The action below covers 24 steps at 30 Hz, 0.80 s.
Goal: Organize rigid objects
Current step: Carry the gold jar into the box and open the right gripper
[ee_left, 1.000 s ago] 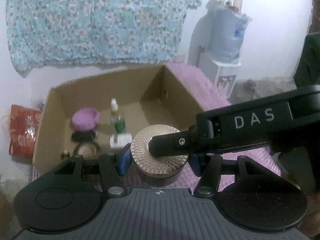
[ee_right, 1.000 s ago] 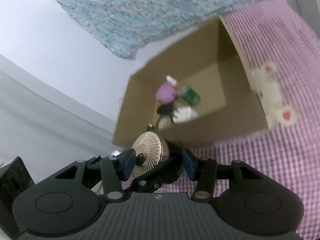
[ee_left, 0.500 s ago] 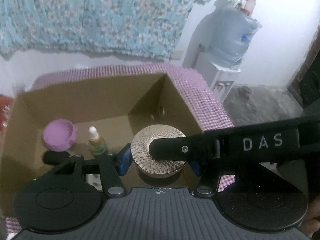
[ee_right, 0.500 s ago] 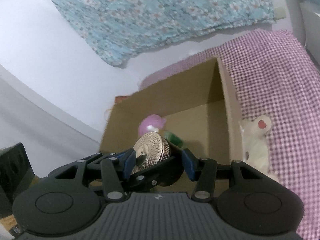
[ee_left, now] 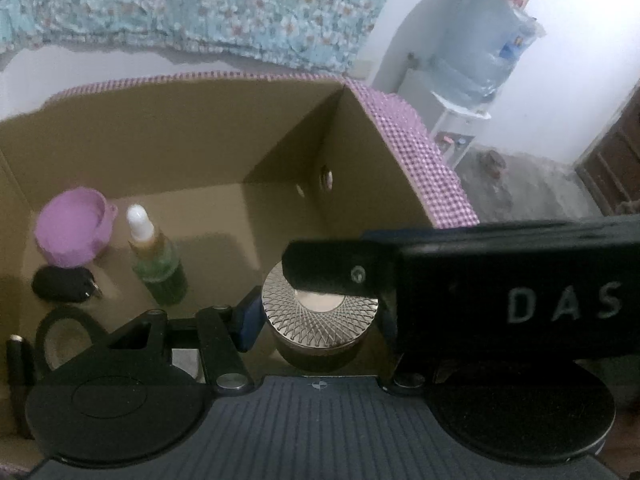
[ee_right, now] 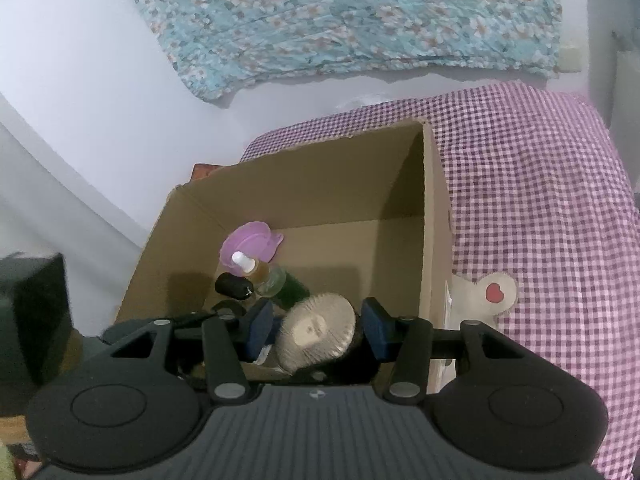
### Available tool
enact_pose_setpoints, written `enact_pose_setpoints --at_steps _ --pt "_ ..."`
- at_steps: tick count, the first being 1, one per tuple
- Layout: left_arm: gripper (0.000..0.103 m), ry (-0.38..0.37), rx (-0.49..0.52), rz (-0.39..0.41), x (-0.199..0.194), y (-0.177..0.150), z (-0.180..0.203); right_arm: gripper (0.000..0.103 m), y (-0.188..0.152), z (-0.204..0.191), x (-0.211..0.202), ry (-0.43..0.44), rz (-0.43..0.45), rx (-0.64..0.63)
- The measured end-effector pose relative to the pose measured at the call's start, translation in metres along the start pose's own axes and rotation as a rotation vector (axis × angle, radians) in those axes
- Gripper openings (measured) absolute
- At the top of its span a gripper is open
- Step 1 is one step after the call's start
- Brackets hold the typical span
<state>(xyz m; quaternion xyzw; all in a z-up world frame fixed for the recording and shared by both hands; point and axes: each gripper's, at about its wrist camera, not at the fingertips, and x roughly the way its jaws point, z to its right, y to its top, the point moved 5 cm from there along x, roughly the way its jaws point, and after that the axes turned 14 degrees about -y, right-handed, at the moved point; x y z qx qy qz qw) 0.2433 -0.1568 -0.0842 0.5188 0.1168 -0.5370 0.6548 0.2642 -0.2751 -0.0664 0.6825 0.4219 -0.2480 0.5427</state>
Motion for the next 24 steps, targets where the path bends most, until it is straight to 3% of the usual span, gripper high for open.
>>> enact_pose_setpoints --at_steps 8,13,24 --pt "0.058 -0.008 -0.035 -0.008 0.006 -0.007 -0.003 0.052 0.000 0.005 -0.002 0.002 0.007 0.005" --pt "0.067 -0.014 -0.017 0.027 -0.008 -0.002 0.005 0.053 -0.003 0.009 -0.009 0.027 0.013 0.044" --pt "0.082 -0.037 0.052 0.136 -0.105 -0.031 0.036 0.053 -0.019 0.008 -0.081 0.162 0.152 0.185"
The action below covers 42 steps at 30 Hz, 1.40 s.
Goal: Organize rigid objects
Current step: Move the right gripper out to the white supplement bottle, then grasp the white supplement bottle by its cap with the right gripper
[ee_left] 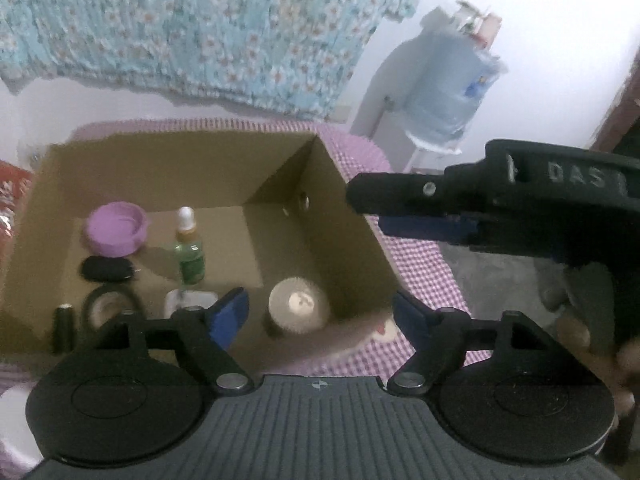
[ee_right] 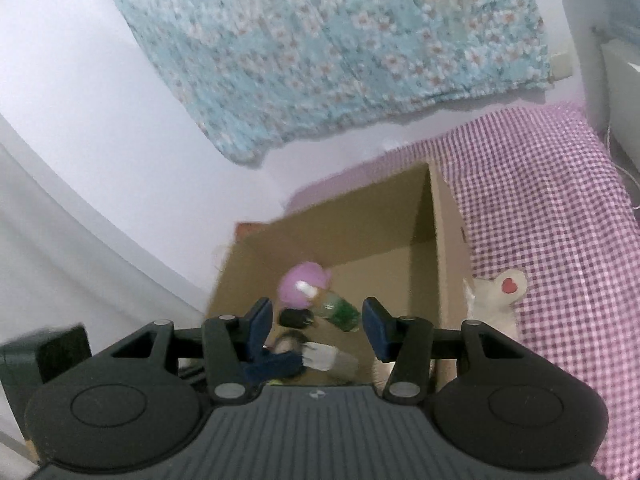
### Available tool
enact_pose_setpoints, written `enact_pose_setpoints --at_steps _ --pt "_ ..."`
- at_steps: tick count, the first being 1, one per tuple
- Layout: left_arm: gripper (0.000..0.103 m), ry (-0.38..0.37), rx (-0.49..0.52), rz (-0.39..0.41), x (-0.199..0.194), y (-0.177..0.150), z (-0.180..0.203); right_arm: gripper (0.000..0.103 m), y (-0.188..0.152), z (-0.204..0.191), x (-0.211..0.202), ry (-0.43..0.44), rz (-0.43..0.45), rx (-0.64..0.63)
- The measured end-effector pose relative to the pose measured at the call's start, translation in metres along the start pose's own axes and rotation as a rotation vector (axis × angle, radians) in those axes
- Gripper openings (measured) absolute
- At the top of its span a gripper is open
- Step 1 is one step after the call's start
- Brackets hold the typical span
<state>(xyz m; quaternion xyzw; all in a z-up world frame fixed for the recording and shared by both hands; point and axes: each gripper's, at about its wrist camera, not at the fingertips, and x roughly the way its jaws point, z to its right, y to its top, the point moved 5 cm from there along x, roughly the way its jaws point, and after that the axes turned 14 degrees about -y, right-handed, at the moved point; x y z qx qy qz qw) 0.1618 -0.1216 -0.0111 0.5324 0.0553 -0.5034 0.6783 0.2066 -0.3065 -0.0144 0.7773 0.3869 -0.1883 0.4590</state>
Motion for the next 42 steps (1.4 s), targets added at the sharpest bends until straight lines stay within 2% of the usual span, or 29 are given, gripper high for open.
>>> enact_pose_setpoints --at_steps 4,9,12,16,20,29,33,39,42 --pt "0.085 0.048 0.027 0.045 -0.042 -0.017 0.000 0.054 -0.019 -0.010 -0.016 0.043 -0.006 0.030" --pt "0.086 0.154 0.020 0.072 -0.080 -0.042 -0.016 0.055 -0.047 -0.034 -0.010 0.088 -0.075 0.032" --pt "0.085 0.198 -0.024 0.100 -0.096 -0.052 -0.031 0.055 -0.064 -0.055 0.003 0.106 -0.132 0.010" --pt "0.083 0.218 -0.120 0.144 -0.111 -0.060 -0.054 0.055 -0.081 -0.083 0.028 0.123 -0.208 -0.017" --pt "0.082 0.273 -0.148 0.153 -0.112 -0.061 -0.070 0.055 -0.092 -0.109 0.054 0.117 -0.260 -0.039" --pt "0.078 0.322 -0.191 0.120 -0.100 -0.070 -0.107 0.055 -0.107 -0.135 0.092 0.084 -0.327 -0.091" --pt "0.069 0.309 -0.220 0.073 -0.087 -0.077 -0.121 0.055 -0.113 -0.140 0.102 0.058 -0.341 -0.120" --pt "0.057 0.297 -0.242 0.084 -0.087 -0.081 -0.129 0.054 -0.117 -0.143 0.118 0.044 -0.358 -0.129" --pt "0.055 0.299 -0.236 0.094 -0.088 -0.082 -0.130 0.050 -0.118 -0.144 0.122 0.064 -0.363 -0.121"
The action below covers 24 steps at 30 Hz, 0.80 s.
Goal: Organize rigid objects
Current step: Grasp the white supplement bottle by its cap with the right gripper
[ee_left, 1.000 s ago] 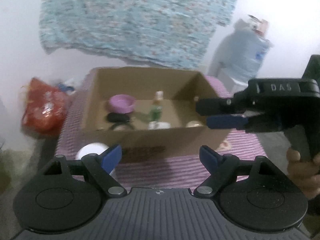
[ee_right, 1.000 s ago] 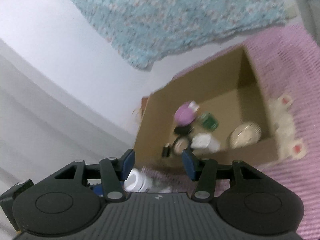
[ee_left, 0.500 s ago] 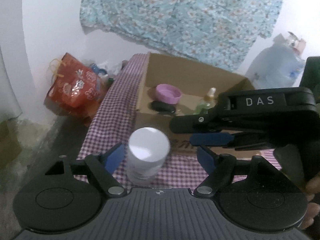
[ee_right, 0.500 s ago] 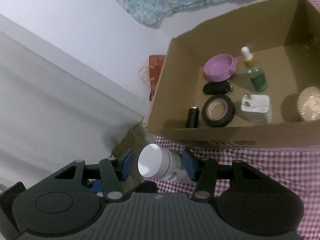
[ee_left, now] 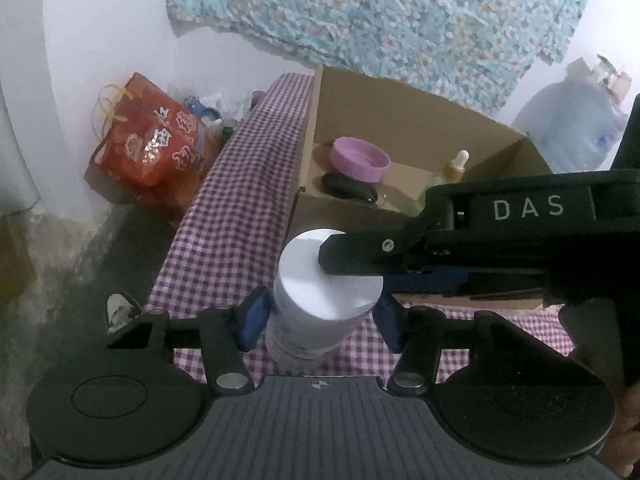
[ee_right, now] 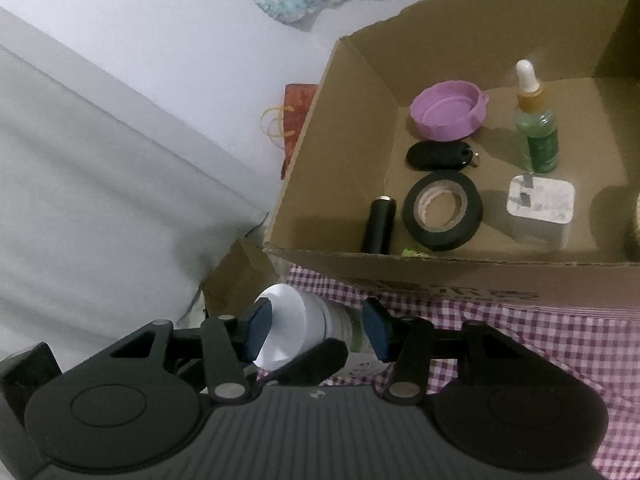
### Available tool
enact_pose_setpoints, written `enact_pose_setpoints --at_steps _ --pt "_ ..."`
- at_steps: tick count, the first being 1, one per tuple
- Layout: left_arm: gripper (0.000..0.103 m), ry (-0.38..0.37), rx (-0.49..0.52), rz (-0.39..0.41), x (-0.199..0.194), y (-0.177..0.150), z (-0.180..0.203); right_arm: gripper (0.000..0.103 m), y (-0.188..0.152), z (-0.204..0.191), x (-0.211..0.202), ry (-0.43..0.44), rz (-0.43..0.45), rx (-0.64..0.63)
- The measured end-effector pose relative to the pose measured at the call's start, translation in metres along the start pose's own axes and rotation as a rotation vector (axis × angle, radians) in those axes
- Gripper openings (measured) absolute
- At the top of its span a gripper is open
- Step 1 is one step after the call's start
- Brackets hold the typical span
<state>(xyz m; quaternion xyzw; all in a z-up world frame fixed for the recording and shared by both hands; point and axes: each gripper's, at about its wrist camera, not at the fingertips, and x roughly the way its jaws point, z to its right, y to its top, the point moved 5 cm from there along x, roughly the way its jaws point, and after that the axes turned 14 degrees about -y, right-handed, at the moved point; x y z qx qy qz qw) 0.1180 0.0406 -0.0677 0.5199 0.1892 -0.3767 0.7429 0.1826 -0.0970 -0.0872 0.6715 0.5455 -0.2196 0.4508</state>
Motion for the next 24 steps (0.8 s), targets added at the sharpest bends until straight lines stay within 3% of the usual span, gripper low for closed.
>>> enact_pose_setpoints --at_steps 3,13,24 --pt "0.053 0.004 0.002 0.002 -0.001 -0.001 0.001 0.043 -0.001 -0.003 -0.001 0.016 0.001 -0.001" --pt "0.052 0.012 0.064 0.042 -0.039 0.001 0.023 0.043 -0.013 -0.017 -0.032 0.059 0.038 -0.006" --pt "0.052 -0.022 0.237 0.179 -0.071 0.059 0.096 0.044 0.016 -0.022 -0.131 0.104 0.275 -0.039"
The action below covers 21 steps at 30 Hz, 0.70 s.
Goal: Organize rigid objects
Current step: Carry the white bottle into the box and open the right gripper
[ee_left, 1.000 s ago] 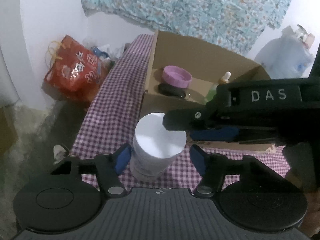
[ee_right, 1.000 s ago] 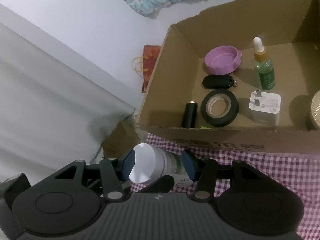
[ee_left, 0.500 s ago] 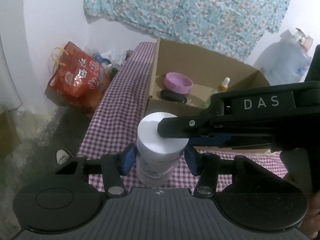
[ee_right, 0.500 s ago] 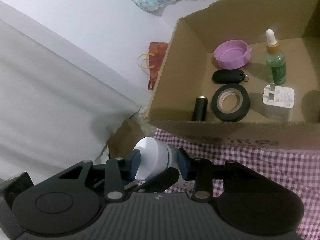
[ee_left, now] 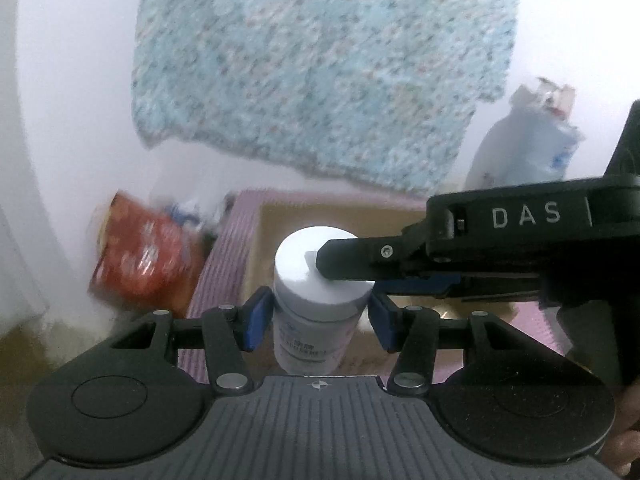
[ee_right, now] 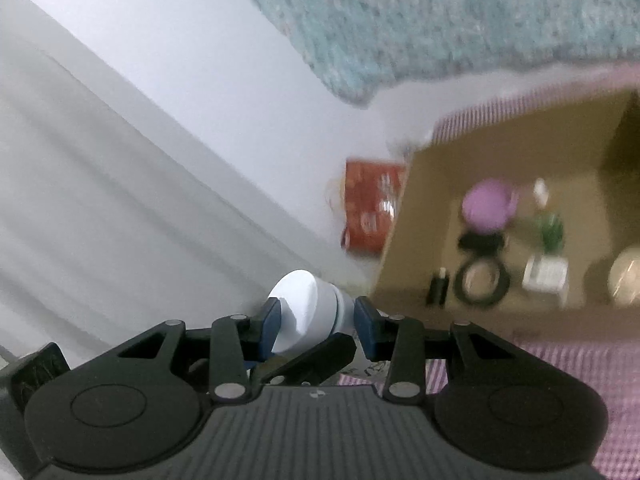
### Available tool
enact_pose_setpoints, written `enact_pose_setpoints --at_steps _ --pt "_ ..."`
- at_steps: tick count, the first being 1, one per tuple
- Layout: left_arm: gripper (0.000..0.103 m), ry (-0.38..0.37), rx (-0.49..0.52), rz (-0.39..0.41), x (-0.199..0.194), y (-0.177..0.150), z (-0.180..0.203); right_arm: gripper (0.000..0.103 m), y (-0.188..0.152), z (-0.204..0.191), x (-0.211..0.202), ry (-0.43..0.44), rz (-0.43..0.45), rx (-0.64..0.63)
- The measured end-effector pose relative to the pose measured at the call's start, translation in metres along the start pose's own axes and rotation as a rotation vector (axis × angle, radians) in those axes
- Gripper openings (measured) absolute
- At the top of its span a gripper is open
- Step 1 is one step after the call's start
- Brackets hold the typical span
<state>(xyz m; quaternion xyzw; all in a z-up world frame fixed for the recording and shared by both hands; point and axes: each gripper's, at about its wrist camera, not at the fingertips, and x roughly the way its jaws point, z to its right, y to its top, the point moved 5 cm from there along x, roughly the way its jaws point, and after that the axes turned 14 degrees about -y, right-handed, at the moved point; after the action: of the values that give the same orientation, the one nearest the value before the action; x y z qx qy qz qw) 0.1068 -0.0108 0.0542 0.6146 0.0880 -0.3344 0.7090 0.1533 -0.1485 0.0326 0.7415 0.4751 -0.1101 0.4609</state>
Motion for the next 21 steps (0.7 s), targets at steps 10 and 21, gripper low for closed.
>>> enact_pose_setpoints --at_steps 10,21 --pt "0.052 -0.154 0.081 -0.030 0.089 0.062 0.051 0.044 0.084 0.070 -0.035 -0.082 0.133 0.053" --pt "0.052 -0.207 0.034 -0.241 0.208 0.034 0.062 0.044 0.104 0.187 0.027 -0.197 0.023 0.177"
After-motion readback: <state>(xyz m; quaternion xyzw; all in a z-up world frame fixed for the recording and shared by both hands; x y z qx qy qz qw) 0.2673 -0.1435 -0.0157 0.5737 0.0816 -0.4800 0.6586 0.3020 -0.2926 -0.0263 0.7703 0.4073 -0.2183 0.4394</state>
